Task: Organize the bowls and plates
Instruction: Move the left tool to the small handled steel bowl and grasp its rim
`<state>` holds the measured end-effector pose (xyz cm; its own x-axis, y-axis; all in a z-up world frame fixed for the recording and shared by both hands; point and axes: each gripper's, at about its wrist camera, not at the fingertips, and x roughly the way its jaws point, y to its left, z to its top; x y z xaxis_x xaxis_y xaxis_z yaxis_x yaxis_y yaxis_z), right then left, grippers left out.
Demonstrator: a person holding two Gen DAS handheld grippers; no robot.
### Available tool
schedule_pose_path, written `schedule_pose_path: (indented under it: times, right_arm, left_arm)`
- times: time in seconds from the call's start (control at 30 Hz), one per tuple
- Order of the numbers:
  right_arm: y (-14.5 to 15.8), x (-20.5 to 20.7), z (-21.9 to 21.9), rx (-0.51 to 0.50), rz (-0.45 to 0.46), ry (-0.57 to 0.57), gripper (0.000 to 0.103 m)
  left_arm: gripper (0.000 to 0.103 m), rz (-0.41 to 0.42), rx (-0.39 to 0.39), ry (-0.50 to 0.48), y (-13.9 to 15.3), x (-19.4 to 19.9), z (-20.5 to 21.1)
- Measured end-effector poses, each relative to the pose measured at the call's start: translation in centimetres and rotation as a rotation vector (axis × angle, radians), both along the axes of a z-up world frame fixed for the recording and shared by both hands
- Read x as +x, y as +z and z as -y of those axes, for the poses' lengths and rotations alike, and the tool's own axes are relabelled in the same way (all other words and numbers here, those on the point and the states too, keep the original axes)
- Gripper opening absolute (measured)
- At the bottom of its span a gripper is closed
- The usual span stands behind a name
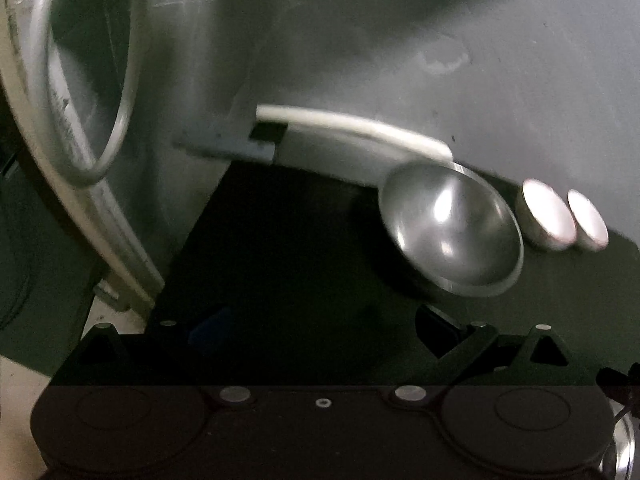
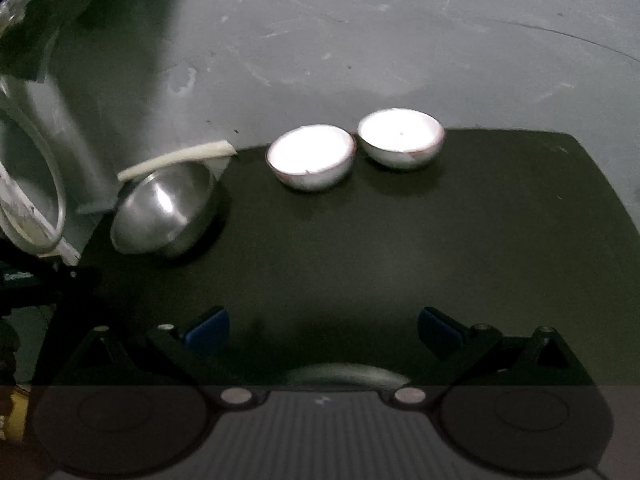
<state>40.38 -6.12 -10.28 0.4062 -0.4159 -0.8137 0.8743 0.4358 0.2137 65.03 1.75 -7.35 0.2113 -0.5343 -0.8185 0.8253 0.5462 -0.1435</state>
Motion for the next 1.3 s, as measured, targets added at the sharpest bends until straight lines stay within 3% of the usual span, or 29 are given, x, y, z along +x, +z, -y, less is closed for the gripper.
schedule_pose_path:
  times: [0.3,0.5,0.67,0.77,0.87,0.97,1.3]
  right_arm:
    - [-0.3,6.7,5.6,0.058,0.128,0.023,0.099]
    - [-1.6,9.2,6.5,0.089,0.129,0.034,0.086]
    - [-2.2,10.2,6.2,0.110,0.143,0.053,0.076]
    - [-2.3,10.6,6.3,0.115,0.175,0.063,0.061]
    - [-2.3,10.7,6.4,0.127,0.207,0.063,0.049]
    - [-2.0,10.7,6.1,0.125,0.228,0.071,0.035]
    - [-1.1,6.8,3.3,0.095,0.221,0.069,0.026]
  left_arm:
    - [0.101,-0.050,-0.098,0.033,-0.1,1.5,3.3]
    - [0.087,-0.106,-0.097,0.028,-1.8,1.5,4.5]
    - [0.061,-0.138,-0.111,0.003,-2.8,1.1,5.0]
    - [0.038,-0.156,-0.109,-0.005,-3.1,0.9,5.2]
    - [0.024,-0.167,-0.121,-0.020,-3.1,0.7,5.1]
    - [0.023,-0.157,-0.119,-0.037,-2.8,0.1,4.8]
    - [0.023,-0.125,-0.130,-0.095,-1.6,-2.9,2.7]
